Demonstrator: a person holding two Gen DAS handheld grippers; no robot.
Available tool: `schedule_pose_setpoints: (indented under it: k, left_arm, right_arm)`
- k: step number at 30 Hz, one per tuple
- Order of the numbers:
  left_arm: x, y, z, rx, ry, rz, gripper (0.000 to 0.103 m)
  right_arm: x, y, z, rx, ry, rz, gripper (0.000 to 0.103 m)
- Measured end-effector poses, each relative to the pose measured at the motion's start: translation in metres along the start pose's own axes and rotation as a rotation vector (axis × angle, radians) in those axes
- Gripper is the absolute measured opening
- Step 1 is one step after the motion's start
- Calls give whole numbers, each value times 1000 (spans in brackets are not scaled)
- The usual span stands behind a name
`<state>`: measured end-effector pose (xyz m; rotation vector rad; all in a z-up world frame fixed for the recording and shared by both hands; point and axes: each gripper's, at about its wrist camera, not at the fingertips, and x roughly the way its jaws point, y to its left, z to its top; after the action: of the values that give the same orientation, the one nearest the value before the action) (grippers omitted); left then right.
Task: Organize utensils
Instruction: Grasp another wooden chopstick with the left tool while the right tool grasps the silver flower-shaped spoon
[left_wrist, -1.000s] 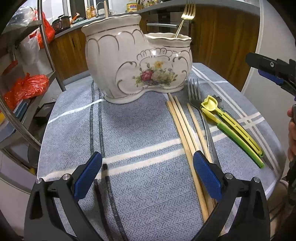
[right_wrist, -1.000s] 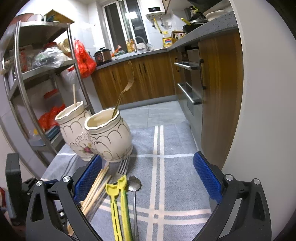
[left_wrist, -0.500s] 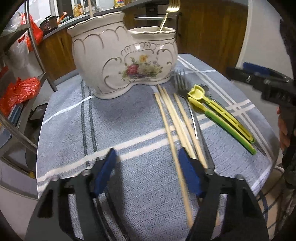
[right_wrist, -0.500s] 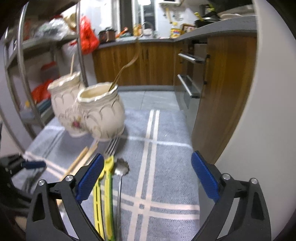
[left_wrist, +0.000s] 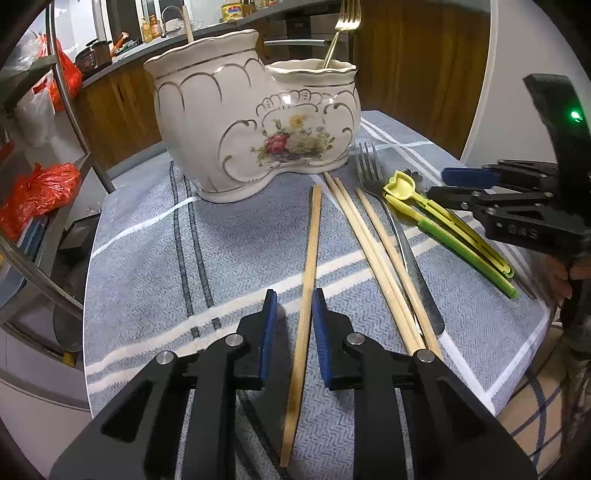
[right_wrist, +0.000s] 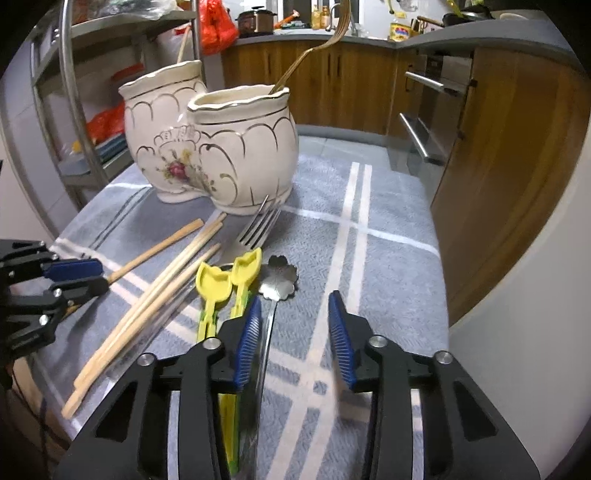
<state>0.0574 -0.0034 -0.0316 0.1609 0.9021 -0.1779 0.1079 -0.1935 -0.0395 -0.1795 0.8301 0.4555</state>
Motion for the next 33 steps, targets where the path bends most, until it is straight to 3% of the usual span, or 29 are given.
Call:
schedule_pose_setpoints:
  k: [7,17,24,31,32,33]
  left_arm:
    - [1,3,-1,6,-3,-16,19]
    - [2,6,1,14,-6,-33,19]
    - [2,6,1,10,-7,-35,19]
    - [2,5,1,13,-8,-37,19]
    - [2,5,1,12,-8,-37,18]
    - [1,5,1,14,-9,-40,17]
  right_arm:
    - [14,-4,16,26,41,66,33]
    - [12,24,17,-107,41,58,26]
    - [-3,20,11,-100,-29,46,26]
    - [-41,12,18,-45,-203,51,26]
    - [-46,13,19,-48,-218,50,7]
    - [-51,13,20,-46,-241,47,3]
